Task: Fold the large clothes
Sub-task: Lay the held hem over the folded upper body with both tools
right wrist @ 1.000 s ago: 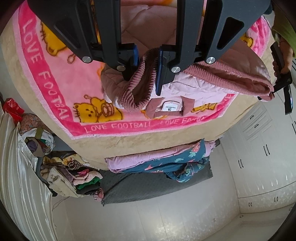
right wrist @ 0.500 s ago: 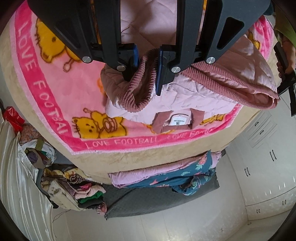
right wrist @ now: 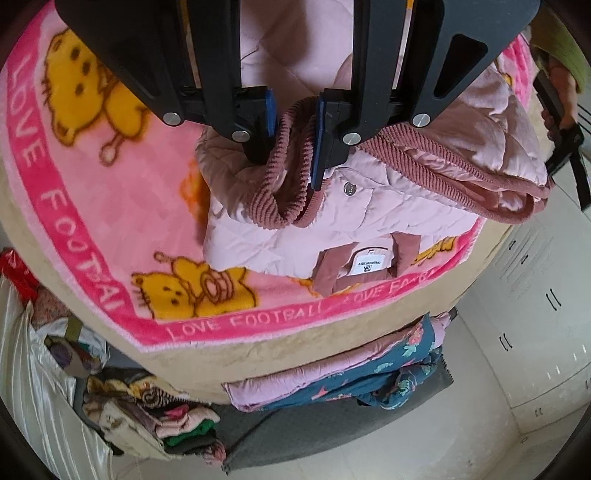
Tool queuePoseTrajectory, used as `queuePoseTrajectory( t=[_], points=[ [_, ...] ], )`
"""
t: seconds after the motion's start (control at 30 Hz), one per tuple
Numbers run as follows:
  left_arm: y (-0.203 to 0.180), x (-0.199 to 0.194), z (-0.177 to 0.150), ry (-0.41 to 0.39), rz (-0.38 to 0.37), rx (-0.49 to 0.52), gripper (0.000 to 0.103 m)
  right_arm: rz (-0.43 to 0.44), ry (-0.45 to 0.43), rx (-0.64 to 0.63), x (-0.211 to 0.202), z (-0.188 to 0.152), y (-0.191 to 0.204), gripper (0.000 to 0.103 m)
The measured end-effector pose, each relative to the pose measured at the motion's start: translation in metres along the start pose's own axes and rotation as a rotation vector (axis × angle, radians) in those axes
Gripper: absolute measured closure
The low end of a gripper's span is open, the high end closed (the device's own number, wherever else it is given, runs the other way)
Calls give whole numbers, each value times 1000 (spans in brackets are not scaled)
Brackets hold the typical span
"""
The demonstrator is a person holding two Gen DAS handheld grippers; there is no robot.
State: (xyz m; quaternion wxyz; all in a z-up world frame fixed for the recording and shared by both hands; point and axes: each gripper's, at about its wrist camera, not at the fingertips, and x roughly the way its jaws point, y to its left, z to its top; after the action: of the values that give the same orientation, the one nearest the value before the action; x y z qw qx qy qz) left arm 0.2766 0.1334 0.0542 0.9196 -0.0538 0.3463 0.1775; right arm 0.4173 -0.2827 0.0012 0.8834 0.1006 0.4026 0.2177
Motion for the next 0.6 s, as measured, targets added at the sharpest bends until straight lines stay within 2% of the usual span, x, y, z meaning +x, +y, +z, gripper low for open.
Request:
queuePoseTrajectory(
  t=[0.33, 0.6],
  points=[
    [1, 14, -3, 25, -17, -2, 86, 35, 74, 82, 15, 6, -9, 85],
    [2, 8, -2, 37, -45, -17, 81, 67, 125, 168, 12, 9, -18, 77]
  ],
)
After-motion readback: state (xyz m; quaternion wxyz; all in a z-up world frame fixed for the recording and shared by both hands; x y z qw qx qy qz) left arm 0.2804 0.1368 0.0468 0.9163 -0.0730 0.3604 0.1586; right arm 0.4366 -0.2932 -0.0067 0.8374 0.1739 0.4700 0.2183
